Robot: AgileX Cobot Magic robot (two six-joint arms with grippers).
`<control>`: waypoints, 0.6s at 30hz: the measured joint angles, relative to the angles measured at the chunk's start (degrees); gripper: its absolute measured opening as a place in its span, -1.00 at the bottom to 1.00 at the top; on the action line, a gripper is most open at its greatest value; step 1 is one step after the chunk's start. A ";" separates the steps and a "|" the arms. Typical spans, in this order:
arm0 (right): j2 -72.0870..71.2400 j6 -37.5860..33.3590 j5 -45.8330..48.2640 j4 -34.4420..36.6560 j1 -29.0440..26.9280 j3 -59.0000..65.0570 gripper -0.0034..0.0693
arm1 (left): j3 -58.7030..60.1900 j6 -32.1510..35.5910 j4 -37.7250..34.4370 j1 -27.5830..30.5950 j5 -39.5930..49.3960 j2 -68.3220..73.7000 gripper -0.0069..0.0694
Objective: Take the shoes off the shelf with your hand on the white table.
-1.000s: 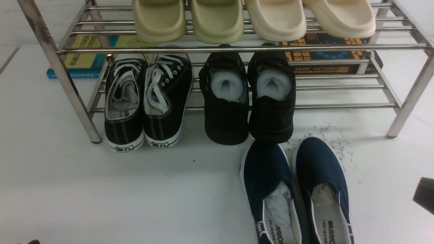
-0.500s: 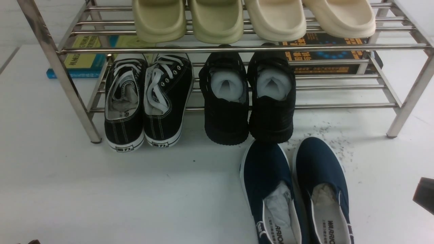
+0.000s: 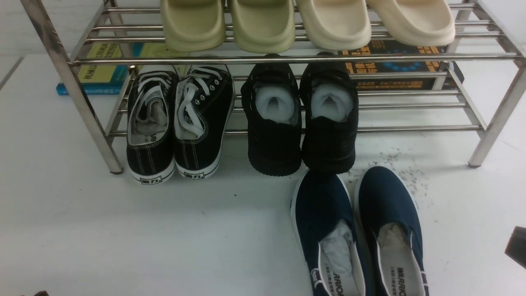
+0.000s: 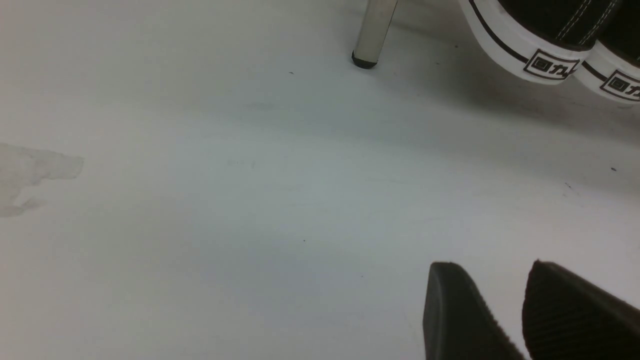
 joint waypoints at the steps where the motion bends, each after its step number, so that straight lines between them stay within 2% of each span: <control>1: 0.00 0.00 0.00 0.00 -0.39 0.00 -0.88 | 0.00 0.00 0.00 0.00 0.00 0.00 -0.19; 2: -1.09 0.00 0.00 0.00 -2.17 1.63 -0.87 | 0.00 0.00 0.00 0.00 0.00 0.00 -0.19; 6: -7.60 -1.23 0.94 -1.07 -17.16 9.91 -0.86 | 0.00 0.00 0.00 0.00 0.00 0.00 -0.19; 7: -7.90 -1.28 1.06 -1.07 -17.16 10.24 -0.86 | 0.00 0.00 0.00 0.00 0.00 0.00 -0.19; 8: -9.89 -1.29 1.66 -1.62 -22.33 12.50 -0.86 | 0.00 0.00 0.00 0.00 0.00 0.00 -0.19; 12: -14.17 -1.29 3.46 -1.32 -33.02 17.70 -0.84 | 0.00 0.00 0.00 0.00 0.00 0.00 -0.19; 15: -16.25 -1.29 4.17 0.29 -38.47 20.43 -0.83 | 0.00 0.00 0.00 0.00 0.00 0.00 -0.19; 18: -16.96 -1.29 4.43 0.68 -40.91 20.75 -0.83 | 0.00 0.00 0.00 0.00 0.00 0.00 -0.19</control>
